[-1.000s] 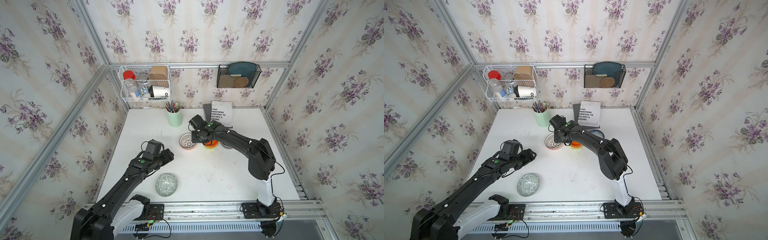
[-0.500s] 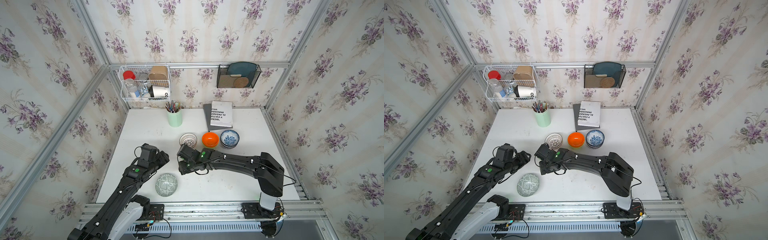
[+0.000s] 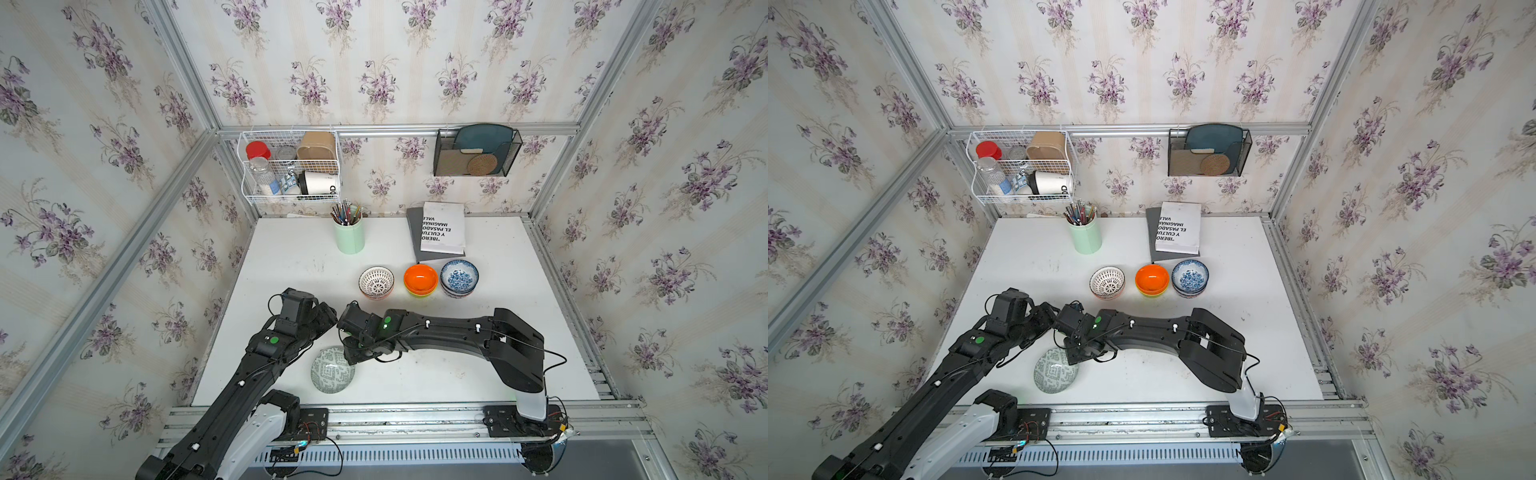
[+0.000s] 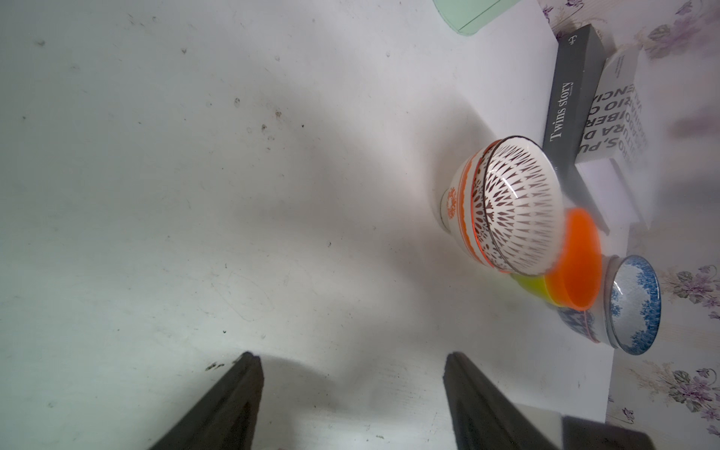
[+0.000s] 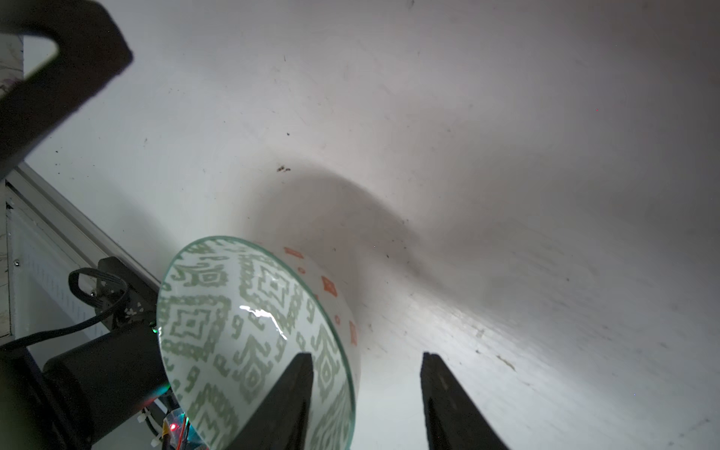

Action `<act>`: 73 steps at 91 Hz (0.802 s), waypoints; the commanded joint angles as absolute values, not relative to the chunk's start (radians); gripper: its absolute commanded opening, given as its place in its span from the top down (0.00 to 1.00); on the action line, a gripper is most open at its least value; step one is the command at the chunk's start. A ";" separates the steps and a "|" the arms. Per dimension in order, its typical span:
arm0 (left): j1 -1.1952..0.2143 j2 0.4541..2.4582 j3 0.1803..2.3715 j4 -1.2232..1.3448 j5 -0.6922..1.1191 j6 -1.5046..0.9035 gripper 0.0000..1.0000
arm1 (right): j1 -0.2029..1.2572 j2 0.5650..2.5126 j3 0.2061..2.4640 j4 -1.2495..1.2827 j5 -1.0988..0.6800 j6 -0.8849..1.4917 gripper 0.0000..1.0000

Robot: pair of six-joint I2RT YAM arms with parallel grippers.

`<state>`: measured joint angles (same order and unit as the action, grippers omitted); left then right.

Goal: Stack the bowls
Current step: Pick up the bowl from the center of the board.

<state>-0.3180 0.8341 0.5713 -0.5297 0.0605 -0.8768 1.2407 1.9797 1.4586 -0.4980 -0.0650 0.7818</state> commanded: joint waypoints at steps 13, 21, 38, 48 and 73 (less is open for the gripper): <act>-0.315 0.833 0.574 -0.535 0.059 -0.873 0.23 | 1.256 2.007 1.484 -0.504 -0.088 0.782 0.55; -0.314 0.835 0.572 -0.533 0.059 -0.873 0.23 | 1.264 2.025 1.497 -0.515 -0.088 0.778 0.58; -0.313 0.837 0.573 -0.532 0.061 -0.870 0.22 | 1.266 2.036 1.509 -0.531 -0.072 0.778 0.68; -0.313 0.838 0.573 -0.531 0.062 -0.869 0.22 | 1.266 2.032 1.509 -0.539 -0.064 0.780 0.83; -0.311 0.837 0.573 -0.531 0.064 -0.872 0.22 | 1.264 2.007 1.501 -0.575 -0.023 0.773 1.00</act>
